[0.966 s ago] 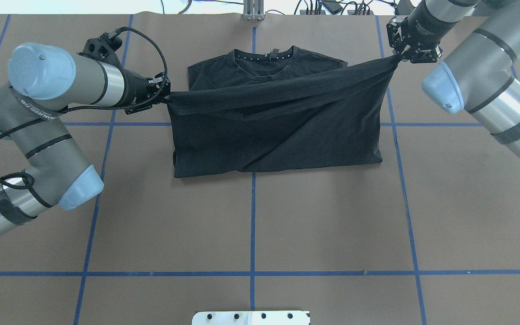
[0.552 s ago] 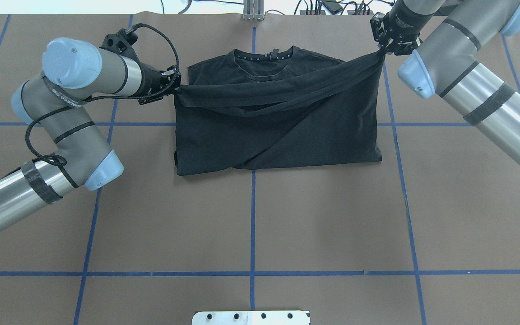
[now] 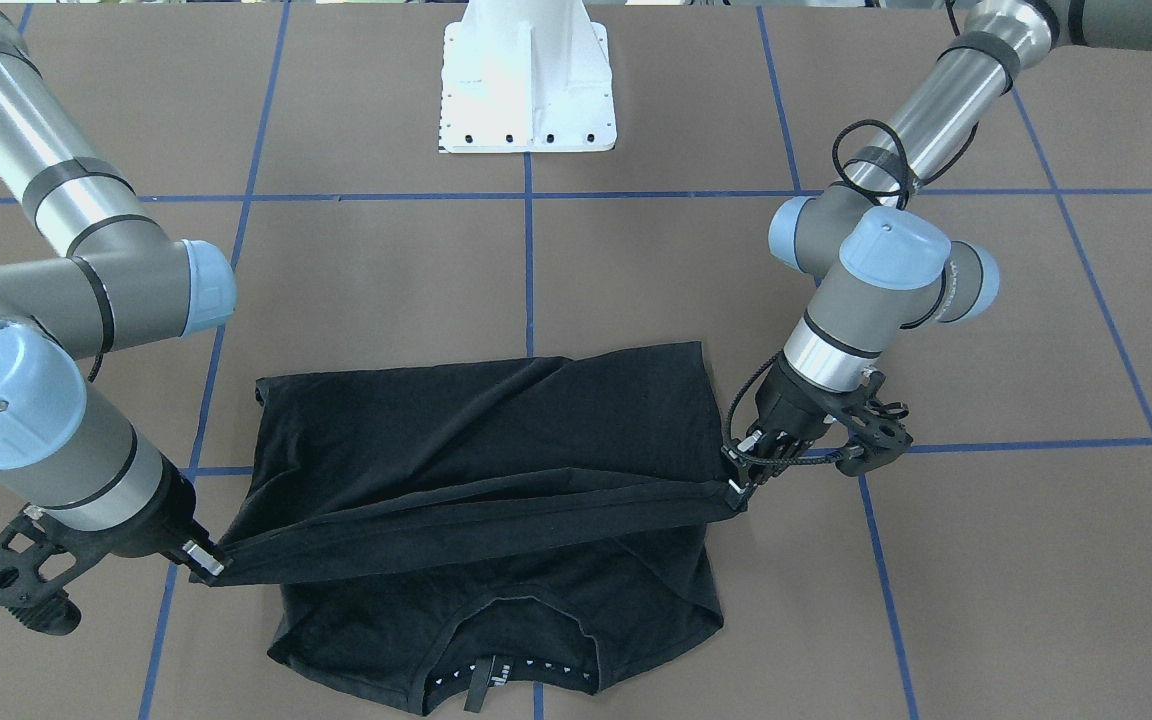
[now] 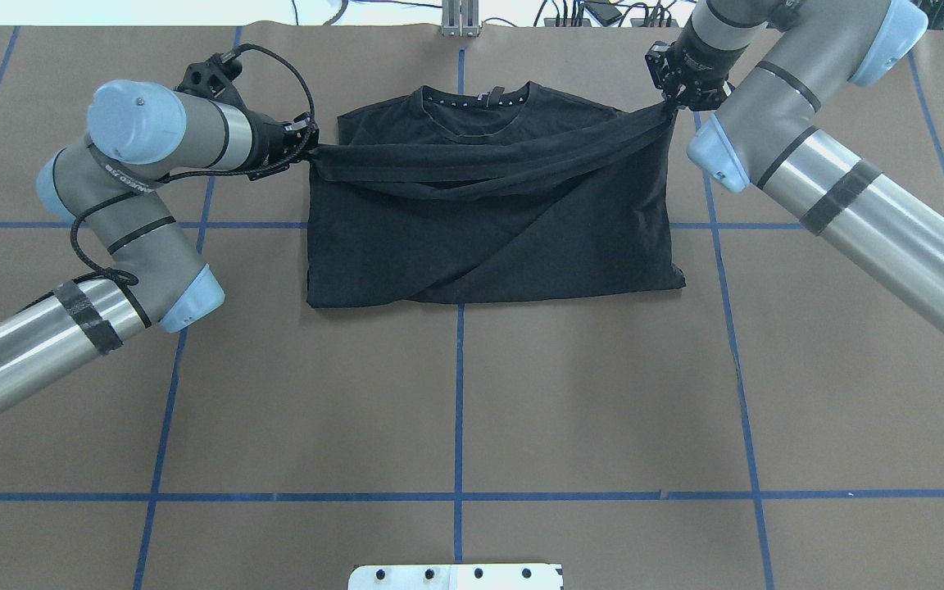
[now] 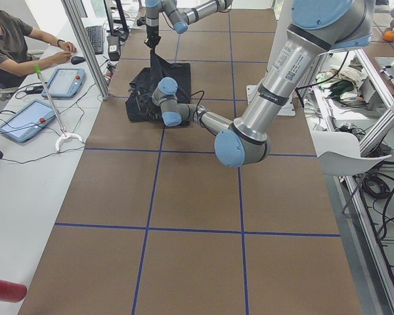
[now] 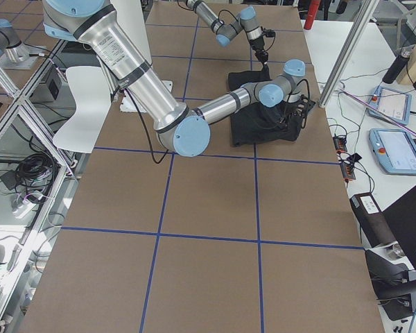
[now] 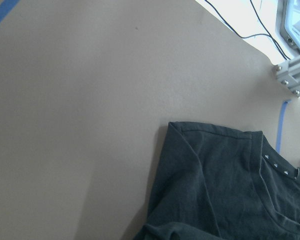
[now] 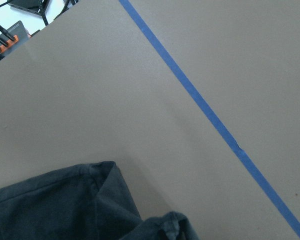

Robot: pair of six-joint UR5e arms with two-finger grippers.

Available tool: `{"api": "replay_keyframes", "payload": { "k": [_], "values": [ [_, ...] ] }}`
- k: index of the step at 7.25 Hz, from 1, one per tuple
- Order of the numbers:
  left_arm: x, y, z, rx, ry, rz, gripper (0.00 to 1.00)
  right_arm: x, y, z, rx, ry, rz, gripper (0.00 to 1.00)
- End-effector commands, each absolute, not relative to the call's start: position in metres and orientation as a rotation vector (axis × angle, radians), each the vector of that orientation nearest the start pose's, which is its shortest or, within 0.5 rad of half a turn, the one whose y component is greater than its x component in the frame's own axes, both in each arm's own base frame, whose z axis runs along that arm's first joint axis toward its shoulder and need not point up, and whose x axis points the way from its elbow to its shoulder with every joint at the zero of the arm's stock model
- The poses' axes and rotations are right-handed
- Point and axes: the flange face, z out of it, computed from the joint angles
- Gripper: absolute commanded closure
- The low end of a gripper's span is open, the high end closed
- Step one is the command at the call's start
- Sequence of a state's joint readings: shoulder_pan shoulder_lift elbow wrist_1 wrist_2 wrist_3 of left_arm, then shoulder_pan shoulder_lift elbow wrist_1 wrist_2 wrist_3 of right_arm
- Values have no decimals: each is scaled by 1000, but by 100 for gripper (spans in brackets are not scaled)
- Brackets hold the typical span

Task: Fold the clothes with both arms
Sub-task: 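Release the hem with both grippers and raise them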

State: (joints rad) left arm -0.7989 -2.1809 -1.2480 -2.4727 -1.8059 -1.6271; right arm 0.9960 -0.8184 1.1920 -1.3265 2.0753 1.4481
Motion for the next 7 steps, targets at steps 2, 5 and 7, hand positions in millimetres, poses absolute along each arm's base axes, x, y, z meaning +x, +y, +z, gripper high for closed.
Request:
{"api": "replay_keyframes", "payload": {
  "k": [2,5,7],
  "values": [
    [443,-630,357,280,1201,-635,82,-367,-716,368,-66,-788,669,85],
    [426,-642,355,328,1193,-604,50,-369,-720,335,-68,-827,726,21],
    [422,-640,341,328,1212,-594,50,-358,-668,335,-132,-940,904,1]
  ]
}}
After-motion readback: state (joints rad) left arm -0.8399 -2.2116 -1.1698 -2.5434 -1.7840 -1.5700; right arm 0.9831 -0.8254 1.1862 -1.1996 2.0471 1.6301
